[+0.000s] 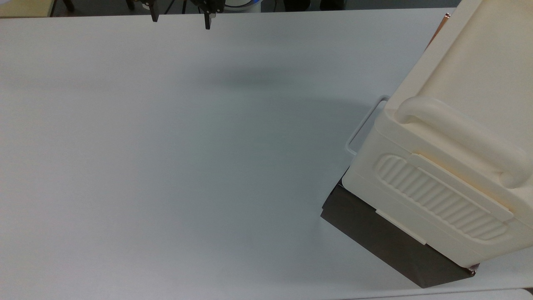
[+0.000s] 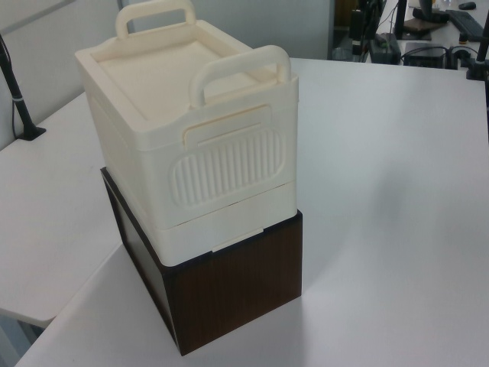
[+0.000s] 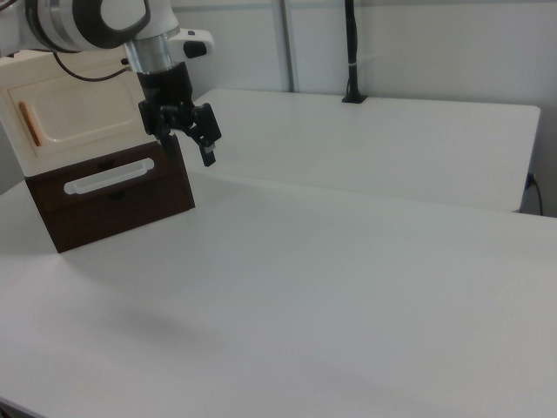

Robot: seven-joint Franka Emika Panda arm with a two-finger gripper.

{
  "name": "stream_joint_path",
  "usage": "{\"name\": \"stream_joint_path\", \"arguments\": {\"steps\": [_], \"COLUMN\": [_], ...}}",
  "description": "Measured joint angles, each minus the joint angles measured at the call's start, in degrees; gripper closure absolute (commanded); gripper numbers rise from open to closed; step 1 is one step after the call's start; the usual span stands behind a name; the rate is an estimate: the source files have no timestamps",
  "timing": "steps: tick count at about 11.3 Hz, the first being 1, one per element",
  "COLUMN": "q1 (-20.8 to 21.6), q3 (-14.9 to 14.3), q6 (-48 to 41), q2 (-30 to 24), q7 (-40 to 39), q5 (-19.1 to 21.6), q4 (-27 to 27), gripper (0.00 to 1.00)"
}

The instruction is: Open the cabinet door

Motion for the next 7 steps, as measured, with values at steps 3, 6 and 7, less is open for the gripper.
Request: {"name": "stream_joint_path", "arguments": {"steps": [3,6,7], "q1": [0.0,0.0,0.2], "q3": [0.0,0.0,0.3], "q6": [0.0,0.0,0.6], "q2": [0.0,0.2,0.6], "q7": [0.0,-0.3,-0.5], "q5": [0.0,0.0,0.0], "q4": [0.0,0.0,0.0], "gripper": [0.00,0.00,0.00]}}
